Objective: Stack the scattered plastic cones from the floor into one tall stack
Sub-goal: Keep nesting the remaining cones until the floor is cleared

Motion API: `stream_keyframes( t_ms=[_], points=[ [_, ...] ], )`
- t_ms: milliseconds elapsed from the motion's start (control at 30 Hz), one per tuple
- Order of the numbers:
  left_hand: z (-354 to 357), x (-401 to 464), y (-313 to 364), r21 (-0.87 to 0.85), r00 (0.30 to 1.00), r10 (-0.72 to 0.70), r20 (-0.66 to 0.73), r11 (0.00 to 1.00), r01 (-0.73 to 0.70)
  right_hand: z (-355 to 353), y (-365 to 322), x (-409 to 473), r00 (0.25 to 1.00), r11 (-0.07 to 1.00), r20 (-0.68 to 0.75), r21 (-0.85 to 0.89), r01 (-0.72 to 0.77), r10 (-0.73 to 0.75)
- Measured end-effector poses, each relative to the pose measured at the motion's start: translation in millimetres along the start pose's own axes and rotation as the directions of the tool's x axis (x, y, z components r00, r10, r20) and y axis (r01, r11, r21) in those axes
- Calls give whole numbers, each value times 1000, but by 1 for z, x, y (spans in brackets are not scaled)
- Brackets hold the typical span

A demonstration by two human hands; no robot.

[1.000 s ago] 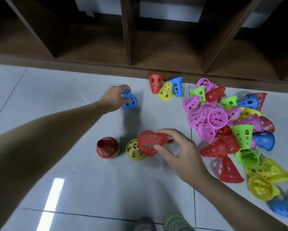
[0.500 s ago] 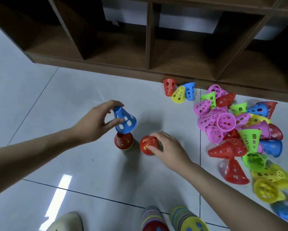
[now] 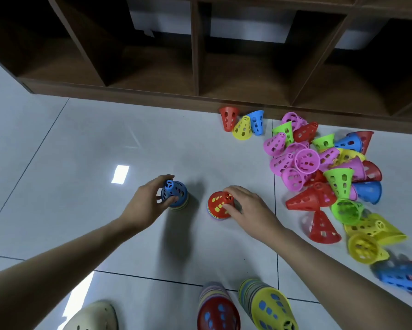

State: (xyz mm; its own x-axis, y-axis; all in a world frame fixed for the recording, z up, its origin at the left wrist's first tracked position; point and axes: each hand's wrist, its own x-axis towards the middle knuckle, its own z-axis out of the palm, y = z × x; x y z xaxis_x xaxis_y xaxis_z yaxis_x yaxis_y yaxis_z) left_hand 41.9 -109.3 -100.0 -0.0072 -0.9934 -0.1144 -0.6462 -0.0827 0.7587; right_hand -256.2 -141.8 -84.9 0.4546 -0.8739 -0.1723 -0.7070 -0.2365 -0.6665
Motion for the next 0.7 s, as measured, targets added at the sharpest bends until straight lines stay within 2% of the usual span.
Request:
stream_keyframes(
  t_ms=[100, 233, 467, 533, 600, 700],
  points=[
    [22, 2, 12, -86, 1000, 3, 27, 996, -1, -11, 17, -20, 1000, 999, 12, -36, -27, 27],
    [61, 2, 40, -165, 989, 69, 133, 985, -47, -23, 36, -53, 997, 996, -15, -61, -72, 72],
    [112, 9, 75, -149, 956, 158, 247, 981, -124, -27, 53, -89, 984, 988, -123, -70, -140, 130],
    [118, 13, 80, -164, 933, 181, 310, 977, -135, -29, 57, -95, 977, 989, -170, -41, -140, 131],
    [117, 23, 86, -199, 905, 162, 392, 976, -88, -33, 64, -104, 957, 990, -253, 38, -134, 139],
    [113, 50, 96, -243, 923, 98, 372, 970, -5, -49, 81, -113, 877, 980, -437, 104, -169, 198]
  ],
)
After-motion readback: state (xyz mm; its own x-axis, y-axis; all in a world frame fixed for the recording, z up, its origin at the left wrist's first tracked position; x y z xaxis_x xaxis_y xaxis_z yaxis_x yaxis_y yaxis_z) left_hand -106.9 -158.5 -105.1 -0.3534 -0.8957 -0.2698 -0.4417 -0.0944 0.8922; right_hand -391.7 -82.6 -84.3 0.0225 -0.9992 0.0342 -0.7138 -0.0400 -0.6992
